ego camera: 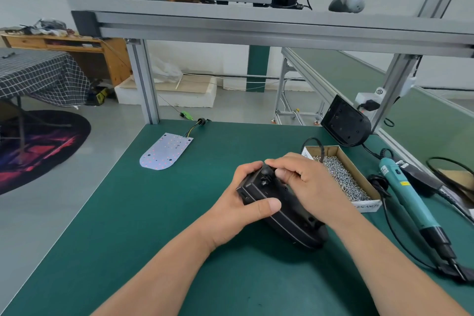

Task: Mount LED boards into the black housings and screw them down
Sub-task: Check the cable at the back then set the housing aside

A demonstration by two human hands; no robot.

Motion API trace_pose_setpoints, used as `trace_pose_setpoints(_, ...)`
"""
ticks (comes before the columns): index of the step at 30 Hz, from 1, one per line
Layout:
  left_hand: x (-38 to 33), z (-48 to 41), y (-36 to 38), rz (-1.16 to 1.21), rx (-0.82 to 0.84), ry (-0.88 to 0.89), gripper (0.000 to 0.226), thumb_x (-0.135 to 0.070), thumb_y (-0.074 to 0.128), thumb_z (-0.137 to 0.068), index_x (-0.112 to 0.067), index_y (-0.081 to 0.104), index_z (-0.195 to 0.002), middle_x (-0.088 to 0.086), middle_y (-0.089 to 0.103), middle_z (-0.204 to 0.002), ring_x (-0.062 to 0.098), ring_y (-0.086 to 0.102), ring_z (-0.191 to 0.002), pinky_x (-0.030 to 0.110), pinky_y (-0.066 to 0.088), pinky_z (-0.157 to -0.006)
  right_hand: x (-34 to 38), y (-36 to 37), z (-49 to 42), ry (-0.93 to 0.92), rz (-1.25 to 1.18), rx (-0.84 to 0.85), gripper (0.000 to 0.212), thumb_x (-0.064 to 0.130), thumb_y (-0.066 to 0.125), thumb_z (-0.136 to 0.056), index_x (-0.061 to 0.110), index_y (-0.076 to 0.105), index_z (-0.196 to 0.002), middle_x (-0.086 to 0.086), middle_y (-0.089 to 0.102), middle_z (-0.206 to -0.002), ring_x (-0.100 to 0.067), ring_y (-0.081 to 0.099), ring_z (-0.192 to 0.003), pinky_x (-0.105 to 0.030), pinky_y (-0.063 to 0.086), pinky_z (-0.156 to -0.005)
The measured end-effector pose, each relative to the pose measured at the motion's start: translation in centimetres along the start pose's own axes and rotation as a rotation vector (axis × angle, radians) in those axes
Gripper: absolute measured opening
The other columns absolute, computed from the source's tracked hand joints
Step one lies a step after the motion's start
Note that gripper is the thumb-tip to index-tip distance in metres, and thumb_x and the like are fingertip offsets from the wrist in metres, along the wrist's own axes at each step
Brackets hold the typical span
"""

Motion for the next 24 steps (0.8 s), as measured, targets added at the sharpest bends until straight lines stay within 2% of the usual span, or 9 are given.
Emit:
trace_pose_setpoints(4,-0.1,0.1,0.1,0.02,0.007,0.011,0.076,-0.017,0.078,-0.082,-0.026,0.042,-0.148,0.005,0.057,-0.147,0.002,0.063,-0.118,0.021,0.051,-0.096,0.5,0.5,0.3,0.025,-0.024,-0.034,0.028,0.002,0.062,-0.102,0.02,0.076,-0.119,0.009,0.069,-0.102,-0.004,0.064,-0.102,-0.014,0.043,-0.087)
trace_pose_setpoints(8,0.1,-0.1,-0.1,0.019,0.009,0.004,0.075,-0.021,0.079,-0.082,-0.027,0.044,-0.149,0.001,0.061,-0.14,-0.002,0.064,-0.107,0.015,0.052,-0.086,0.8,0.8,0.6,-0.01,0.093,-0.051,0.027,0.01,0.059,-0.106,0.02,0.074,-0.126,0.014,0.063,-0.099,-0.004,0.063,-0.098,-0.018,0.044,-0.085)
trace_pose_setpoints(11,0.4,-0.4,-0.4,0.026,-0.029,-0.018,0.081,-0.035,0.085,-0.076,-0.029,0.048,-0.148,0.002,0.064,-0.144,0.011,0.064,-0.121,0.028,0.051,-0.102,1.1,1.0,0.5,-0.026,0.212,-0.002,0.031,0.019,0.053,-0.11,0.019,0.068,-0.137,0.007,0.064,-0.103,-0.013,0.061,-0.098,-0.034,0.048,-0.091)
trace_pose_setpoints(13,0.6,-0.5,-0.6,0.026,-0.048,-0.032,0.085,-0.041,0.086,-0.072,-0.03,0.048,-0.148,-0.002,0.065,-0.143,0.013,0.064,-0.125,0.033,0.05,-0.109,1.3,0.7,0.5,-0.05,0.334,0.014,0.037,0.026,0.049,-0.111,0.017,0.061,-0.145,0.004,0.065,-0.107,-0.019,0.056,-0.102,-0.044,0.044,-0.099)
trace_pose_setpoints(16,1.1,-0.6,-0.8,0.021,-0.062,-0.057,0.084,-0.041,0.086,-0.075,-0.029,0.048,-0.149,-0.004,0.068,-0.14,0.018,0.064,-0.132,0.036,0.048,-0.115,1.2,-0.3,1.6,0.024,0.382,0.155,0.069,0.062,0.033,-0.105,0.025,0.034,-0.163,0.01,0.058,-0.123,-0.013,0.043,-0.116,-0.04,0.035,-0.11)
trace_pose_setpoints(17,1.1,-0.6,-0.8,0.014,-0.053,-0.061,0.085,-0.043,0.086,-0.076,-0.029,0.046,-0.15,-0.004,0.068,-0.141,0.018,0.063,-0.133,0.037,0.048,-0.116,0.7,-0.7,2.2,0.057,0.348,0.222,0.08,0.072,0.03,-0.099,0.029,0.024,-0.166,0.012,0.053,-0.137,-0.011,0.04,-0.128,-0.037,0.032,-0.114)
trace_pose_setpoints(19,1.0,-0.6,-0.6,-0.039,-0.038,-0.078,0.088,-0.052,0.083,-0.077,-0.032,0.04,-0.151,-0.004,0.066,-0.143,0.014,0.063,-0.133,0.036,0.048,-0.116,0.1,-1.5,3.1,0.118,0.256,0.34,0.098,0.082,0.04,-0.087,0.038,0.006,-0.167,0.023,0.028,-0.162,0.001,0.022,-0.149,-0.029,0.025,-0.121)
trace_pose_setpoints(21,0.9,-0.6,-0.3,-0.093,-0.049,-0.087,0.086,-0.061,0.077,-0.079,-0.032,0.038,-0.15,-0.009,0.069,-0.135,0.008,0.064,-0.127,0.033,0.05,-0.111,-0.2,-1.8,3.7,0.162,0.245,0.409,0.116,0.085,0.058,-0.075,0.046,-0.005,-0.164,0.037,0.002,-0.165,0.014,0.007,-0.15,-0.024,0.023,-0.12)
trace_pose_setpoints(24,0.7,-0.9,-0.3,-0.109,-0.063,-0.089,0.084,-0.065,0.071,-0.081,-0.025,0.039,-0.148,-0.019,0.075,-0.116,0.002,0.067,-0.115,0.027,0.053,-0.104,0.3,-1.2,3.8,0.141,0.307,0.444,0.127,0.081,0.069,-0.067,0.046,-0.011,-0.16,0.043,-0.008,-0.16,0.019,0.017,-0.14,-0.015,0.034,-0.105)
Point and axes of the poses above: each hand's wrist, its own z-axis away from the middle knuckle, its own y-axis out of the palm, x = y × z, the point moved 3 cm from there along -z, towards the middle knuckle
